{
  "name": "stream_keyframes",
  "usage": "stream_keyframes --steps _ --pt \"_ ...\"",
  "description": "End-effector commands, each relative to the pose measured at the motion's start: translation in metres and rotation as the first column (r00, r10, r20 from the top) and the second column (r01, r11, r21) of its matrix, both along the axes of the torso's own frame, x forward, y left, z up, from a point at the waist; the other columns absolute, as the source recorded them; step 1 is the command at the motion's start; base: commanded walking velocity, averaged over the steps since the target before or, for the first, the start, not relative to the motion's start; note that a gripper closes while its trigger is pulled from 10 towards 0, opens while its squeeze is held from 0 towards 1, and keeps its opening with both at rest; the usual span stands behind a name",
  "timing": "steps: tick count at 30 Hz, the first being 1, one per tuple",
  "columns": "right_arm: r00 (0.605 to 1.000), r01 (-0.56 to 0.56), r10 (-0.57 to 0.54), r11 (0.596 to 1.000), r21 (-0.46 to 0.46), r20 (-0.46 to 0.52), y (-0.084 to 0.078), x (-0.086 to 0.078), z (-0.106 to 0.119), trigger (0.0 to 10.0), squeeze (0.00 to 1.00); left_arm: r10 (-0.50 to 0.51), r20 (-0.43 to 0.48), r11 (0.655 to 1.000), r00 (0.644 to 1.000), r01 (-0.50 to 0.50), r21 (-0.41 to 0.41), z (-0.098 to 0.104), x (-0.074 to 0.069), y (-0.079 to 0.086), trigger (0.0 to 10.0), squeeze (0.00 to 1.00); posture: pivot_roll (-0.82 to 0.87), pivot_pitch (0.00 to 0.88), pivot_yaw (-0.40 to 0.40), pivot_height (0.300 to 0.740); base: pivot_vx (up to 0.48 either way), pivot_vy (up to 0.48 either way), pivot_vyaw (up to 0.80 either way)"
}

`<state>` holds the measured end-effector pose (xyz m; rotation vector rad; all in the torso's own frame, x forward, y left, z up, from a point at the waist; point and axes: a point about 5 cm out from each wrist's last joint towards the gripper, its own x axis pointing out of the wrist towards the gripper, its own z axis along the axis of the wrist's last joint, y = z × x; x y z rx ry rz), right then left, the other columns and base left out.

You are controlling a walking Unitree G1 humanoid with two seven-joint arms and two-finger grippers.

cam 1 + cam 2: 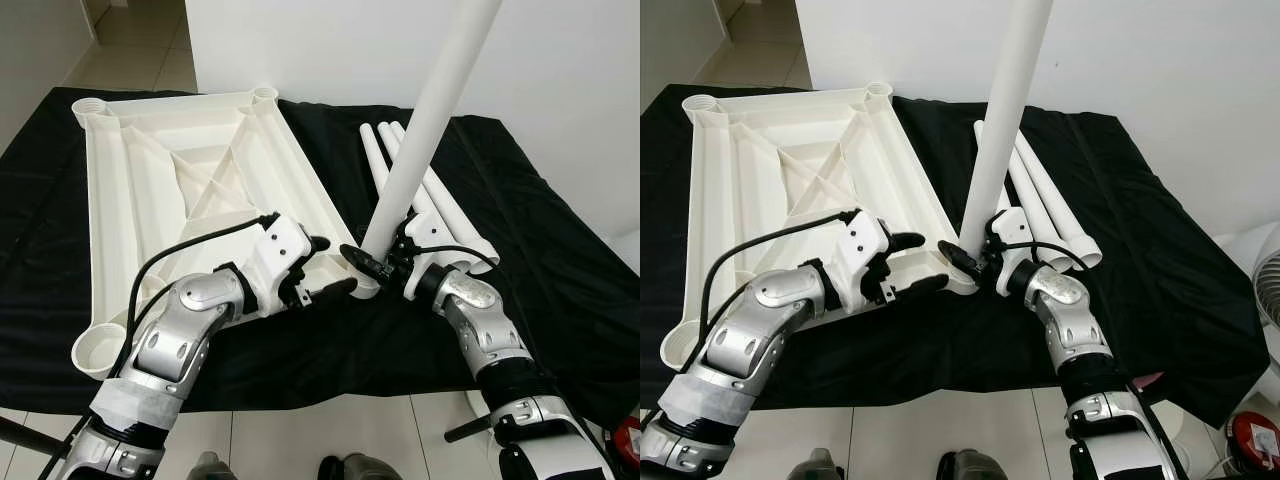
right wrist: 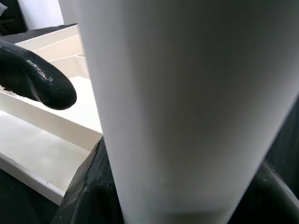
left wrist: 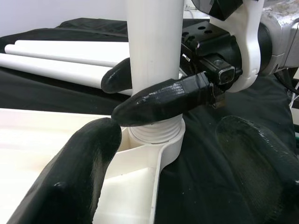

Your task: Building children table

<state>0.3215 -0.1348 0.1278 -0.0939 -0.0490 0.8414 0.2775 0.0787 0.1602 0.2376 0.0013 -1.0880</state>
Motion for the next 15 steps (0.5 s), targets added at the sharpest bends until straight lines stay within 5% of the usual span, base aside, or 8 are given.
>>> stream_keyframes --steps 1,7,10,15 --pt "0.999 0.031 -0.031 0.999 -0.01 -0.042 -0.003 -0.003 -0.009 10.0 0.0 -0.031 -0.003 1.0 1.0 0.031 -0.003 -0.001 -0.004 -0.006 10.0 0.0 0.1 0.0 -0.07 0.74 0.0 0.0 0.0" --pt "0.963 0.266 -0.266 0.964 0.005 -0.046 -0.001 0.0 -0.011 10.0 0.0 -0.033 -0.013 0.999 0.999 0.032 -0.018 -0.003 -0.008 -0.008 10.0 0.0 0.11 0.0 -0.076 0.74 0.0 0.0 0.0" --pt "0.956 0.291 -0.29 0.956 0.019 -0.049 0.002 -0.002 -0.011 10.0 0.0 -0.03 -0.014 0.999 0.999 0.03 -0.019 -0.003 -0.008 -0.008 10.0 0.0 0.11 0.0 -0.075 0.74 0.0 0.0 0.0" --pt "0.878 0.479 -0.474 0.875 0.077 -0.075 0.016 -0.006 -0.009 10.0 0.0 -0.008 -0.011 1.0 1.0 0.008 -0.019 -0.004 -0.008 -0.004 10.0 0.0 0.12 0.0 -0.077 0.74 0.0 0.0 0.0"
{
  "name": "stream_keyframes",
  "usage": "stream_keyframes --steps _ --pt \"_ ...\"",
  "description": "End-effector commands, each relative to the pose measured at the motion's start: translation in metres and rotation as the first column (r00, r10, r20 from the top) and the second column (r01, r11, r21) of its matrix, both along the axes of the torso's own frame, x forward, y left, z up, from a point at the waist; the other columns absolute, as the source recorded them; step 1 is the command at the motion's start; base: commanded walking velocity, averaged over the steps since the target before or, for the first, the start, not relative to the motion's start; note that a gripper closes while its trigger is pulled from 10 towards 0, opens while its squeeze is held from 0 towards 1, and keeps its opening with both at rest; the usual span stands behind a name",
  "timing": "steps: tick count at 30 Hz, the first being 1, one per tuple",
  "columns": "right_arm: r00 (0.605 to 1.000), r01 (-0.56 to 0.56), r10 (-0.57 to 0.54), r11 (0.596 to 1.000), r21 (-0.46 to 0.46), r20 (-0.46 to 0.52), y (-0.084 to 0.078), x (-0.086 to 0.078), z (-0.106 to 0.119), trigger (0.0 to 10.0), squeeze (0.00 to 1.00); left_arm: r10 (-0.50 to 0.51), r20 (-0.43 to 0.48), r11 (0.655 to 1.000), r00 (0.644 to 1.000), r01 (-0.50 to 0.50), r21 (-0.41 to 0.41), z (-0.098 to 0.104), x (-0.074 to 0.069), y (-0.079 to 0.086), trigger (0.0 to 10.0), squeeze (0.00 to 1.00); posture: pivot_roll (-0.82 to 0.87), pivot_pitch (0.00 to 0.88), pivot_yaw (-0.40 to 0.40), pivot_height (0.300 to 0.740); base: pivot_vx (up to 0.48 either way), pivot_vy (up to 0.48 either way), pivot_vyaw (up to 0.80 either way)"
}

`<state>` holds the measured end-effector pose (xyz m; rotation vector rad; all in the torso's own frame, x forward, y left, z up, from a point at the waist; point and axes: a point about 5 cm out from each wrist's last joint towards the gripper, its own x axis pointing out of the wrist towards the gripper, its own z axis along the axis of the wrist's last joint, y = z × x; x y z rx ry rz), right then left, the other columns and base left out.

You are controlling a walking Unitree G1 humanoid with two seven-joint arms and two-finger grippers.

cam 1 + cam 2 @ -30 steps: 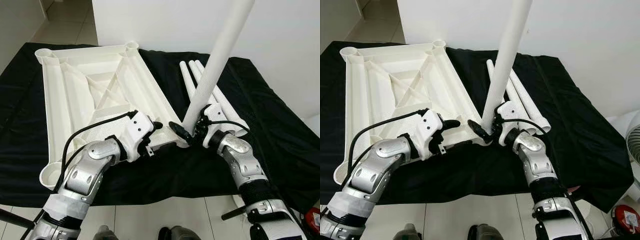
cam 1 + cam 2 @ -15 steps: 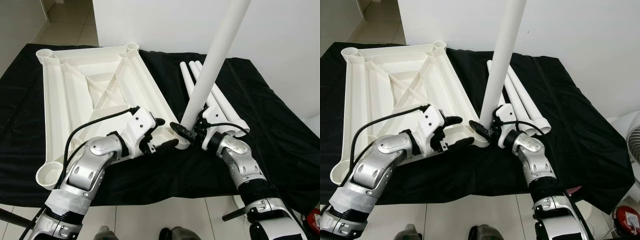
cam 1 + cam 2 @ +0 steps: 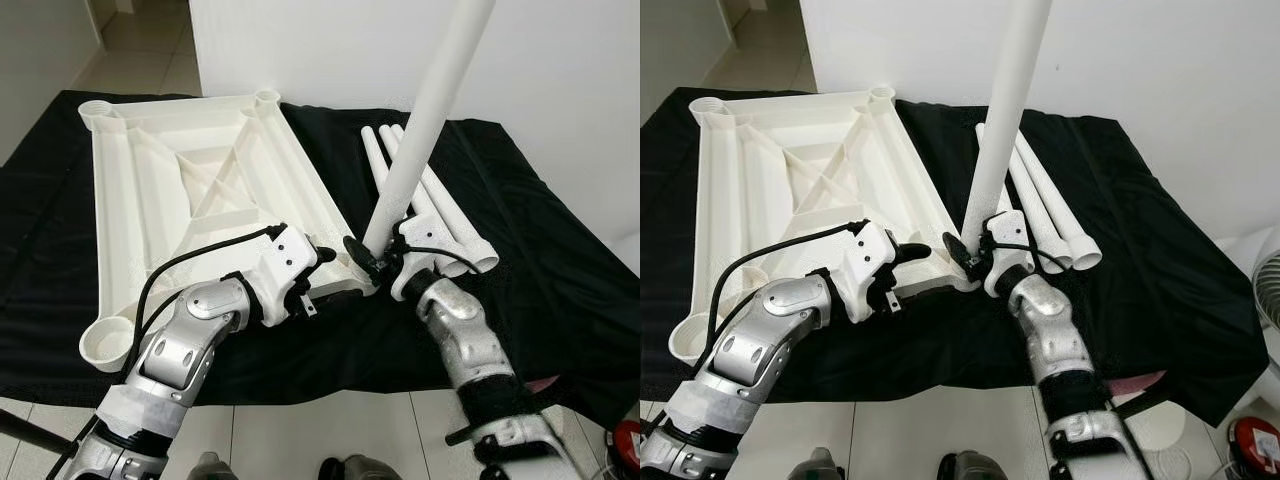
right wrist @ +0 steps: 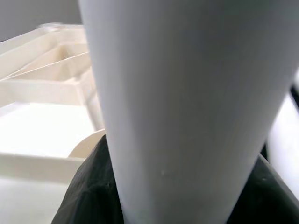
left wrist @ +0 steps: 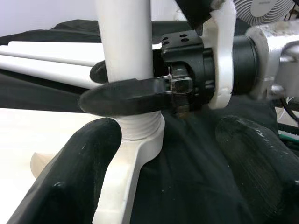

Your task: Building children table

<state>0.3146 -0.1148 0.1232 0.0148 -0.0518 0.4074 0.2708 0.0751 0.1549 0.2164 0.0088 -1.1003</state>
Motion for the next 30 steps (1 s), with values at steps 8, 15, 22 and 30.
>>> stream_keyframes --steps 8,15,22,30 --pt "0.958 0.275 -0.272 0.961 0.027 -0.089 0.009 -0.003 -0.004 10.0 0.0 0.037 0.021 0.999 0.999 -0.037 0.004 0.002 0.004 0.008 10.0 0.0 0.13 0.0 -0.081 0.74 0.0 0.0 0.0" --pt "0.969 0.241 -0.236 0.968 0.067 -0.069 0.011 -0.005 0.004 10.0 1.0 0.039 0.031 0.999 0.999 -0.039 0.004 0.004 0.006 0.007 10.0 0.0 0.12 0.0 -0.084 0.74 0.0 0.0 0.0" --pt "0.974 0.225 -0.225 0.971 0.082 -0.016 0.006 -0.006 0.012 10.0 1.0 0.04 0.033 0.999 0.999 -0.04 0.002 0.003 0.006 0.007 10.0 0.0 0.12 0.0 -0.085 0.74 0.0 0.0 0.0" --pt "0.999 0.017 -0.018 1.0 0.009 0.046 -0.006 -0.011 0.015 10.0 0.0 0.034 0.031 0.999 0.999 -0.034 0.001 0.002 0.005 0.006 10.0 0.0 0.12 0.0 -0.086 0.74 0.0 0.0 0.0"
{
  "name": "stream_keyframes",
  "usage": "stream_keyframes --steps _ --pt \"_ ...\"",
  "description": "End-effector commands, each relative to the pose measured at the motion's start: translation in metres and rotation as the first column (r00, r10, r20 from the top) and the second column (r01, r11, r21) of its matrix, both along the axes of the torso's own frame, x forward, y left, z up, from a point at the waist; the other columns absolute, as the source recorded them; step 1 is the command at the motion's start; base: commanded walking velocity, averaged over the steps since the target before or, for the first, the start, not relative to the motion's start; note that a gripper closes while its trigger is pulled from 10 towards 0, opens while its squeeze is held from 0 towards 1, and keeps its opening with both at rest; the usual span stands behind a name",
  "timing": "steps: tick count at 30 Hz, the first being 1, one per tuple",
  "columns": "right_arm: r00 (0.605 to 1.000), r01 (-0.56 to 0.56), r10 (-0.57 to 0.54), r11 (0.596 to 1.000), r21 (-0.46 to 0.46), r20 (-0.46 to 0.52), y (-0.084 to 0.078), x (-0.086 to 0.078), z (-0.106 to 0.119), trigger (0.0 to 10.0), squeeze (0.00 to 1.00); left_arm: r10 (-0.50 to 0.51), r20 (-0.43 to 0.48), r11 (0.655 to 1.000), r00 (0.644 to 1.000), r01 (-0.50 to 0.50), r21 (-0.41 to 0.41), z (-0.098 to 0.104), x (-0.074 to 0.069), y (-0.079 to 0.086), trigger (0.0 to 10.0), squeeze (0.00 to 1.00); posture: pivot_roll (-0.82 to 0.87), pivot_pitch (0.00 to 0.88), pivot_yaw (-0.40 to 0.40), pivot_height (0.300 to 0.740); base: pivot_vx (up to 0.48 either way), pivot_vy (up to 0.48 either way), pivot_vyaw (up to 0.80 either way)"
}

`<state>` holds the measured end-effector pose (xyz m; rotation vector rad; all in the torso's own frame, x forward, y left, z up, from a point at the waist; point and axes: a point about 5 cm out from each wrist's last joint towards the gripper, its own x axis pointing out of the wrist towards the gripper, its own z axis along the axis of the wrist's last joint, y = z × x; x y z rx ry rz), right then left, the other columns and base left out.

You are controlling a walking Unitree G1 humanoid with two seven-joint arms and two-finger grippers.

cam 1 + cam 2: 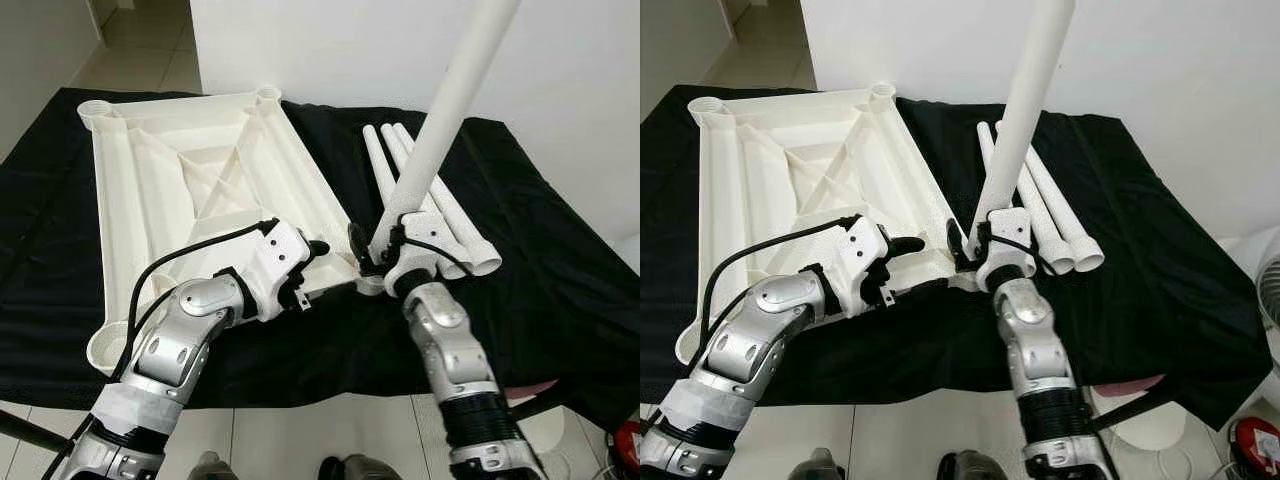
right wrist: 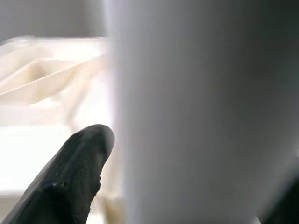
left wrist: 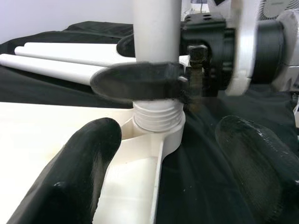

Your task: Building children table

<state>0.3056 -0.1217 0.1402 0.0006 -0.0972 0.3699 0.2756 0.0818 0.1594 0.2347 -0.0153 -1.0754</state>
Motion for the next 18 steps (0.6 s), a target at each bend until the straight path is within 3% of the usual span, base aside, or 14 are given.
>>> stream_keyframes --steps 1,10,18 --pt "0.998 -0.055 0.055 0.998 -0.006 0.004 0.0 -0.003 -0.002 10.0 0.0 0.012 0.0 1.0 1.0 -0.012 -0.001 -0.002 0.0 -0.001 10.0 0.0 0.12 0.0 -0.085 0.74 0.0 0.0 0.0" --pt "0.963 -0.268 0.267 0.957 -0.108 -0.027 -0.016 0.0 -0.011 10.0 0.0 -0.004 -0.004 1.0 1.0 0.004 0.006 -0.004 -0.004 0.0 10.0 0.0 0.12 0.0 -0.086 0.74 0.0 0.0 0.0" --pt "0.929 -0.37 0.363 0.913 -0.174 -0.074 -0.023 0.002 -0.018 10.0 0.0 -0.029 -0.016 0.999 0.999 0.03 0.013 -0.005 -0.006 0.002 10.0 0.0 0.12 0.0 -0.084 0.74 0.0 0.0 0.0"
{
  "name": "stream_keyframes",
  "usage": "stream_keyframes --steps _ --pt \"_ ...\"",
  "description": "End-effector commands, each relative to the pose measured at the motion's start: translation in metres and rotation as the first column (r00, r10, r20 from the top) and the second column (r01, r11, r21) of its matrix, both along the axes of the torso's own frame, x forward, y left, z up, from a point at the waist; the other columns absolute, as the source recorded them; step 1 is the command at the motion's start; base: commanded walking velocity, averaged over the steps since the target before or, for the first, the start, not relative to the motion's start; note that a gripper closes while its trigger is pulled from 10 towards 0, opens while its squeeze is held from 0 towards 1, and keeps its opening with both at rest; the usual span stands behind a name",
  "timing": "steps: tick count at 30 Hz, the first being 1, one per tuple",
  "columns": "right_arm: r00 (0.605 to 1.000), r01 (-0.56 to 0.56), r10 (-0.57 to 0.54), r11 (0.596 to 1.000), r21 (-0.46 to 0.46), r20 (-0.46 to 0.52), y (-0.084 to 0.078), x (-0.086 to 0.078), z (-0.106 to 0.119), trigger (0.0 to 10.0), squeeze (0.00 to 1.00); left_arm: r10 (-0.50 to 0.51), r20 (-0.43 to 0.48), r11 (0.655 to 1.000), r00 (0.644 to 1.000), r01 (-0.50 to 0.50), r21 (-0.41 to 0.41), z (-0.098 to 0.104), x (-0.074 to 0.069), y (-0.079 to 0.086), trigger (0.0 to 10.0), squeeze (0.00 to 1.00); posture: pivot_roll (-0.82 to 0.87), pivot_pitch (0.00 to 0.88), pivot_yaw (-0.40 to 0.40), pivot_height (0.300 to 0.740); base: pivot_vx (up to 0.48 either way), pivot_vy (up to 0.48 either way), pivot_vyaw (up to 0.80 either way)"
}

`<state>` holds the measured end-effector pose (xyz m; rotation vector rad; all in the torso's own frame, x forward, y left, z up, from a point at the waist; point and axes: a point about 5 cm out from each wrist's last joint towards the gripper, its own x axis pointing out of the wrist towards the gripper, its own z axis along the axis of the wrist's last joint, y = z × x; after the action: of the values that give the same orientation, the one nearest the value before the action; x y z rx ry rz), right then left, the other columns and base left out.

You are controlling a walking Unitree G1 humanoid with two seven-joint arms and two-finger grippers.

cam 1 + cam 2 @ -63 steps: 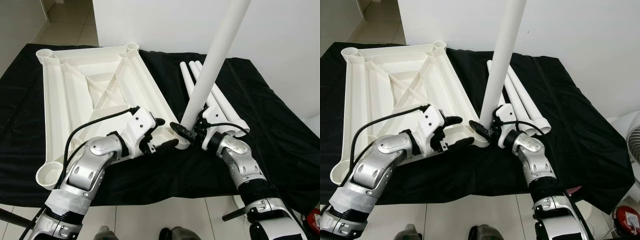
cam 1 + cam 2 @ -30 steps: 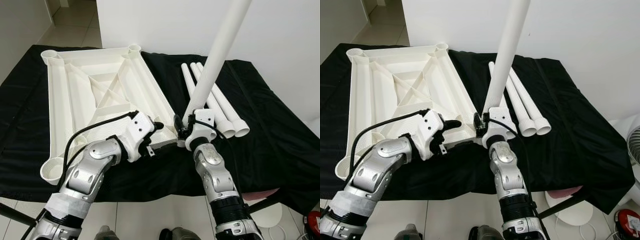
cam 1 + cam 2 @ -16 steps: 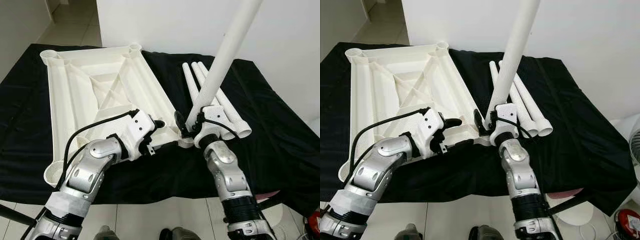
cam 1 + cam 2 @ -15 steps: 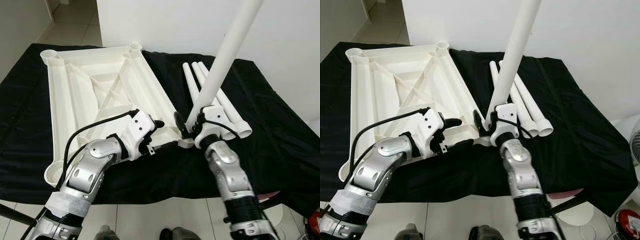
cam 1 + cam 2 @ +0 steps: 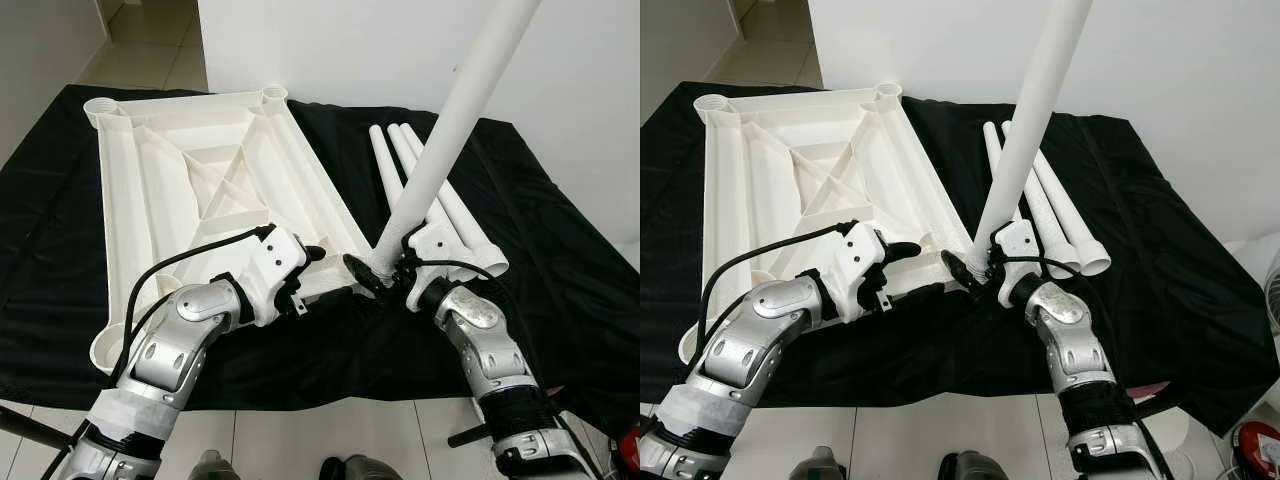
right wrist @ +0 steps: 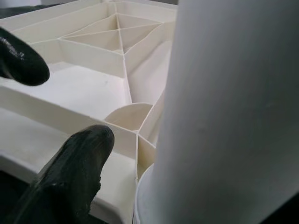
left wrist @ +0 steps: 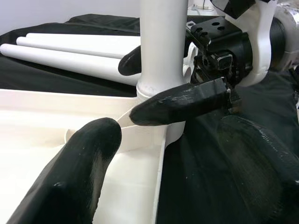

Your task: Building children table

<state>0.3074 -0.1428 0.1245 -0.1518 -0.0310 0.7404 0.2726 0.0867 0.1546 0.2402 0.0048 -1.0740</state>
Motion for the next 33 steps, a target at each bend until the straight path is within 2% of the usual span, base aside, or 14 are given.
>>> stream_keyframes --steps 1,3,4,5,13,14,20,24,26,29,30,31,33 --pt "1.0 -0.024 0.024 0.999 -0.033 -0.01 -0.003 0.001 -0.005 10.0 0.0 -0.039 -0.006 0.999 0.999 0.039 -0.002 0.0 -0.004 -0.003 10.0 0.0 0.12 0.0 -0.083 0.74 0.0 0.0 0.0" --pt "1.0 -0.024 0.024 0.999 -0.033 -0.01 -0.003 0.001 -0.005 10.0 0.0 -0.039 -0.006 0.999 0.999 0.039 -0.002 0.0 -0.004 -0.003 10.0 0.0 0.12 0.0 -0.083 0.74 0.0 0.0 0.0" --pt "0.999 -0.042 0.041 0.998 -0.044 -0.011 -0.004 0.001 -0.008 3.5 0.0 -0.046 -0.008 0.999 0.999 0.046 -0.002 0.0 -0.005 -0.003 10.0 0.0 0.12 0.0 -0.083 0.74 0.0 0.0 0.0" --pt "0.999 -0.051 0.05 0.998 -0.044 -0.014 -0.004 0.001 -0.01 0.0 0.0 -0.054 -0.011 0.999 0.998 0.054 0.001 -0.001 -0.006 -0.004 10.0 0.0 0.12 0.0 -0.084 0.74 0.0 0.0 0.0" --pt "0.998 -0.054 0.054 0.998 -0.027 -0.03 -0.006 0.002 -0.014 0.0 0.0 -0.063 -0.015 0.998 0.998 0.063 0.005 -0.002 -0.007 -0.005 10.0 0.0 0.12 0.0 -0.086 0.74 0.0 0.0 0.0" --pt "0.998 -0.035 0.034 0.999 -0.017 -0.051 -0.005 0.002 -0.016 10.0 0.0 -0.063 -0.016 0.998 0.998 0.063 0.004 -0.002 -0.007 -0.005 10.0 0.0 0.12 0.0 -0.088 0.74 0.0 0.0 0.0" --pt "0.998 -0.008 0.011 0.999 0.044 -0.067 0.002 0.002 -0.017 10.0 0.0 -0.068 -0.021 0.998 0.997 0.068 0.002 -0.003 -0.008 -0.006 10.0 0.0 0.12 0.0 -0.088 0.74 0.0 0.0 0.0" --pt "0.996 0.057 -0.052 0.996 0.067 -0.065 0.011 0.003 -0.017 10.0 0.0 -0.072 -0.024 0.997 0.997 0.072 -0.001 -0.003 -0.008 -0.008 10.0 0.0 0.11 0.0 -0.087 0.74 0.0 0.0 0.0" --pt "0.988 0.139 -0.133 0.988 0.072 -0.082 0.017 0.004 -0.014 10.0 0.0 -0.056 -0.027 0.998 0.998 0.056 -0.002 -0.004 -0.006 -0.006 10.0 0.0 0.11 0.0 -0.092 0.74 0.0 0.0 0.0" --pt "0.984 0.163 -0.155 0.983 0.089 -0.092 0.019 0.004 -0.012 10.0 0.0 -0.046 -0.027 0.999 0.999 0.046 -0.004 -0.004 -0.005 -0.005 10.0 0.0 0.11 0.0 -0.092 0.74 0.0 0.0 0.0" --pt "0.97 0.234 -0.222 0.965 0.123 -0.103 0.026 0.002 -0.008 10.0 0.0 -0.041 -0.03 0.999 0.999 0.041 -0.008 -0.004 -0.005 -0.005 10.0 0.0 0.11 0.0 -0.097 0.74 0.0 0.0 0.0" --pt "0.97 0.234 -0.222 0.965 0.123 -0.103 0.026 0.002 -0.008 10.0 0.0 -0.041 -0.03 0.999 0.999 0.041 -0.008 -0.004 -0.005 -0.005 10.0 0.0 0.11 0.0 -0.097 0.74 0.0 0.0 0.0" --pt "0.936 0.342 -0.321 0.926 0.157 -0.148 0.031 0.001 -0.007 10.0 0.0 -0.041 -0.03 0.999 0.999 0.041 -0.01 -0.004 -0.005 -0.005 10.0 0.0 0.12 0.0 -0.103 0.74 0.0 0.0 0.0"
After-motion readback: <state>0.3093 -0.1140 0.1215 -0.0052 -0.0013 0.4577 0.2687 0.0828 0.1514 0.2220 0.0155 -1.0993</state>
